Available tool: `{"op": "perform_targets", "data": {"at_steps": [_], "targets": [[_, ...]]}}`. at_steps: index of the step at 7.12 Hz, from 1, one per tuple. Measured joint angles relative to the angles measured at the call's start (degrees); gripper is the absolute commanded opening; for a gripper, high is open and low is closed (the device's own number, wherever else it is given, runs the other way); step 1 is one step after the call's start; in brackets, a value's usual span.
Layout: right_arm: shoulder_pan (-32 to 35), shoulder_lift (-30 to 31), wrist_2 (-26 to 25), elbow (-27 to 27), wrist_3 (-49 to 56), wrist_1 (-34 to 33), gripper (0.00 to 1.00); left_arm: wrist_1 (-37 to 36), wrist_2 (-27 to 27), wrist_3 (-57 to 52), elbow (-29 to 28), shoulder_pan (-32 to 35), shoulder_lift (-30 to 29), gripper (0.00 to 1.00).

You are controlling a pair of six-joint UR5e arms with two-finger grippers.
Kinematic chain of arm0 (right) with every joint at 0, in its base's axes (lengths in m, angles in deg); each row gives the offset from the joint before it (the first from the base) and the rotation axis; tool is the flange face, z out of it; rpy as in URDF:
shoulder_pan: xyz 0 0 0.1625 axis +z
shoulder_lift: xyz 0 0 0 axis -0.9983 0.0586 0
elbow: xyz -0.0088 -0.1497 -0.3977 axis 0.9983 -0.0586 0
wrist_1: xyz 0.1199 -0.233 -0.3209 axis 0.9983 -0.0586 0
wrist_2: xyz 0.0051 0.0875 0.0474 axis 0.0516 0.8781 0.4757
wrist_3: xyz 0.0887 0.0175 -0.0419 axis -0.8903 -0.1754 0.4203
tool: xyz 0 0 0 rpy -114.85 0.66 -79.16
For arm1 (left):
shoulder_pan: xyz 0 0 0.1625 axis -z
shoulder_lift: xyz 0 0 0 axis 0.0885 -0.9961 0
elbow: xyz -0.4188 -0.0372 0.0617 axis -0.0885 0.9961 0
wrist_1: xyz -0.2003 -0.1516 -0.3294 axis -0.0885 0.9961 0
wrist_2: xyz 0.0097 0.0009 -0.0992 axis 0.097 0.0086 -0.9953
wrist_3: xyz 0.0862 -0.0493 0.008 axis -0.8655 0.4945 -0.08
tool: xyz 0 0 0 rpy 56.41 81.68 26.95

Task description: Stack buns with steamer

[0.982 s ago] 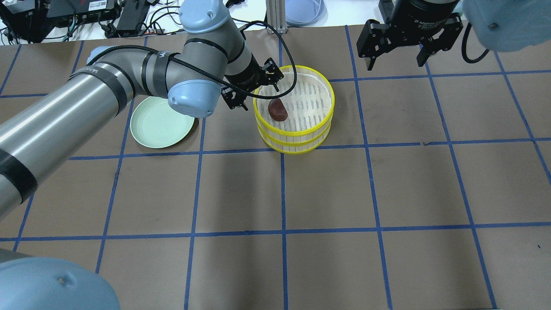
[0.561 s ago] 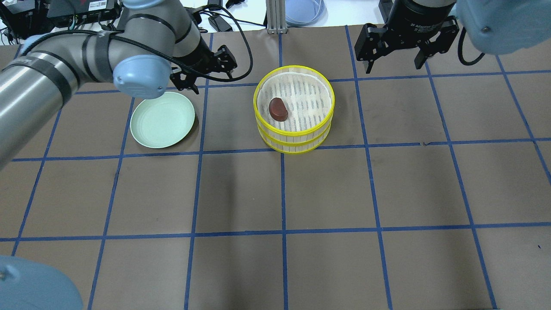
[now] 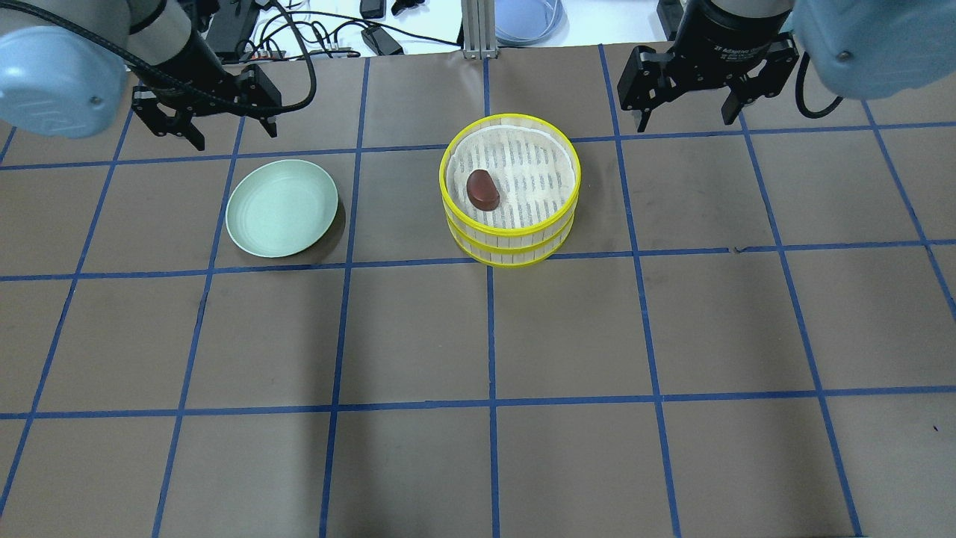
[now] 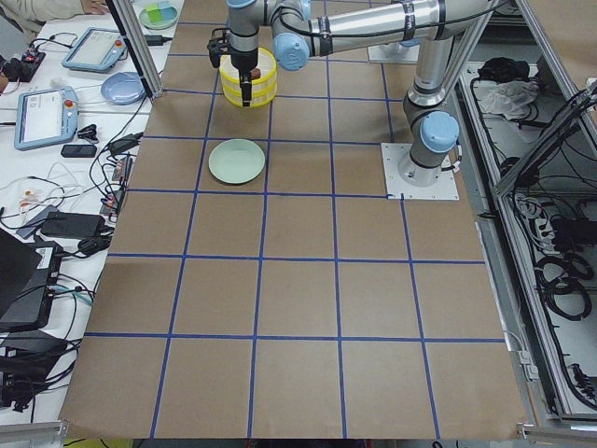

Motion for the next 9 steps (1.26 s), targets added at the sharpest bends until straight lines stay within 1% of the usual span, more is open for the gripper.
{"op": "perform_targets", "data": {"at_steps": [2,3,9], "targets": [[0.0,-0.1,0.0,0.1,0.0,0.1,1.0,4.4,0.1,0.0,-0.3,0.4,5.1,1.0],[0.0,-0.1,0.0,0.2,0.0,0.0,1.0,5.7,-0.2,0.0,0.1,1.0,6.0,1.0],[-0.3,-0.1,-0.1,0.6,0.1,0.0,1.0,6.7,-0.6,-1.0,1.0,2.0,6.6,1.0]]}}
